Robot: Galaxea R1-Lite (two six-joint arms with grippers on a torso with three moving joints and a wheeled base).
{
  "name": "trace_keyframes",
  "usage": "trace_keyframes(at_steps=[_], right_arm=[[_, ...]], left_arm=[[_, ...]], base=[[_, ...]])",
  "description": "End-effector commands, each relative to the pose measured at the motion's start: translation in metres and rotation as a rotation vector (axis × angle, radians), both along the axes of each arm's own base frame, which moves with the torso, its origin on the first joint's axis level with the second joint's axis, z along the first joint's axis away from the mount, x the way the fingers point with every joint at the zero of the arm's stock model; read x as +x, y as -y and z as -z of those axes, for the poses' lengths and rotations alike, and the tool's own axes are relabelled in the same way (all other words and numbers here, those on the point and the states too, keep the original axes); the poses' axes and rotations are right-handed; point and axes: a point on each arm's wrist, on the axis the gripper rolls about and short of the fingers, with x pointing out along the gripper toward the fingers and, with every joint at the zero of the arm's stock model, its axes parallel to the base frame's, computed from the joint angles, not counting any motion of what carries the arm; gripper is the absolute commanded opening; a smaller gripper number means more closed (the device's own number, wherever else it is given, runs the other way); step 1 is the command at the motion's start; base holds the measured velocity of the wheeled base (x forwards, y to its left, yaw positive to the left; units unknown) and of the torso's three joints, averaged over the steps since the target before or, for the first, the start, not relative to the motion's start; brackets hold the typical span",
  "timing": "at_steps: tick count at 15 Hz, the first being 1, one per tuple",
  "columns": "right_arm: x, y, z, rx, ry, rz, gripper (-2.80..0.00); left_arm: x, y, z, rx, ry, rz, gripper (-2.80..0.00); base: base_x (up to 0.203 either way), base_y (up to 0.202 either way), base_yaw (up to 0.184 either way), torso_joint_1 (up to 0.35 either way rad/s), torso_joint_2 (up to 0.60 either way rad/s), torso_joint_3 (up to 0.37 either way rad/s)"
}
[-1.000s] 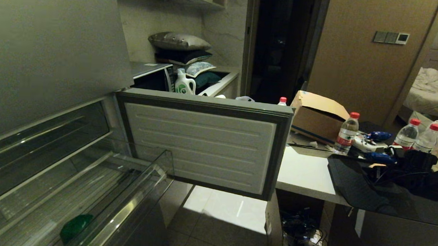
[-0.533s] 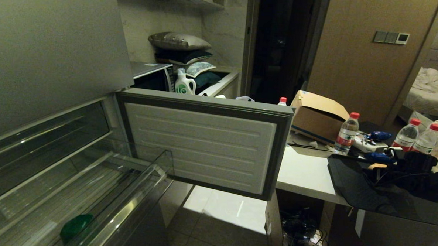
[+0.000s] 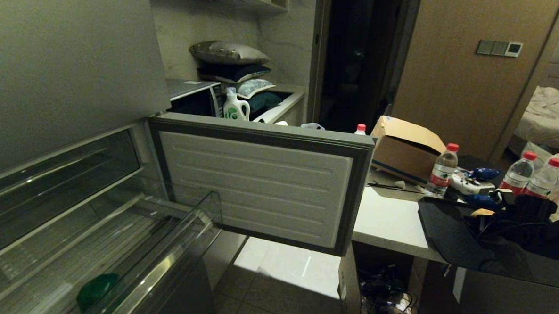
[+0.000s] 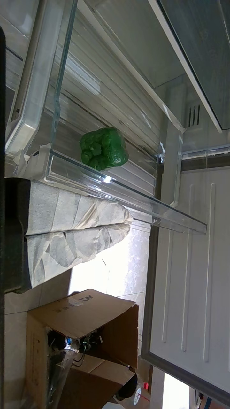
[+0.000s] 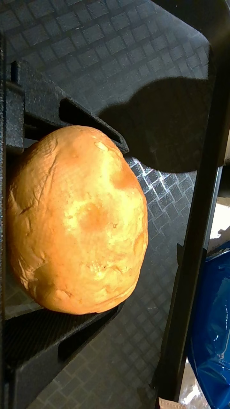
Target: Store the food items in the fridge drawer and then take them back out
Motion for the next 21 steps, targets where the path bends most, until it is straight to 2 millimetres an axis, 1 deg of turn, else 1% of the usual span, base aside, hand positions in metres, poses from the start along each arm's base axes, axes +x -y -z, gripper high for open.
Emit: trace_keyframes(at_steps=[1, 3, 4, 6, 8, 10, 12, 14, 16, 19, 21], right_arm=[[0.000, 0.000, 0.001, 0.000, 0.000, -0.002, -2.80], [-0.001, 0.000, -0.003, -0.001, 0.003, 0.000, -2.80], [-0.002, -0.001, -0.012, -0.005, 0.012, 0.001, -2.80], [-0.010, -0.005, -0.039, -0.009, 0.025, 0.002, -2.80], [-0.026, -0.015, -0.069, -0.008, 0.024, 0.004, -2.80], [-0.056, -0.031, -0.099, 0.012, 0.001, 0.015, -2.80], [-0.099, -0.054, -0.121, 0.044, -0.043, 0.023, -2.80], [-0.152, -0.083, -0.142, 0.074, -0.072, 0.029, -2.80], [-0.208, -0.114, -0.166, 0.088, -0.048, 0.038, -2.80], [-0.291, -0.158, -0.187, 0.102, 0.048, 0.059, -2.80], [-0.343, -0.186, -0.188, 0.079, 0.134, 0.067, -2.80]], left_arm=[[0.000, 0.000, 0.000, 0.000, -0.002, 0.000, -2.80], [0.000, 0.000, 0.000, 0.000, -0.002, 0.000, -2.80], [0.000, 0.000, 0.000, 0.000, -0.002, 0.000, -2.80], [0.000, 0.000, 0.000, 0.000, -0.002, 0.000, -2.80], [0.000, 0.000, 0.000, 0.000, -0.002, 0.000, -2.80], [0.000, 0.000, 0.000, 0.000, -0.002, 0.000, -2.80], [0.000, 0.000, 0.000, 0.000, -0.002, 0.000, -2.80], [0.000, 0.000, 0.000, 0.000, -0.002, 0.000, -2.80], [0.000, 0.000, 0.000, 0.000, -0.002, 0.000, -2.80], [0.000, 0.000, 0.000, 0.000, -0.002, 0.000, -2.80], [0.000, 0.000, 0.000, 0.000, -0.002, 0.000, -2.80]], base=[[0.000, 0.000, 0.000, 0.000, 0.00, 0.000], [0.000, 0.000, 0.000, 0.000, 0.00, 0.000], [0.000, 0.000, 0.000, 0.000, 0.00, 0.000], [0.000, 0.000, 0.000, 0.000, 0.00, 0.000], [0.000, 0.000, 0.000, 0.000, 0.00, 0.000], [0.000, 0.000, 0.000, 0.000, 0.00, 0.000], [0.000, 0.000, 0.000, 0.000, 0.00, 0.000], [0.000, 0.000, 0.000, 0.000, 0.00, 0.000], [0.000, 0.000, 0.000, 0.000, 0.00, 0.000], [0.000, 0.000, 0.000, 0.000, 0.00, 0.000], [0.000, 0.000, 0.000, 0.000, 0.00, 0.000]])
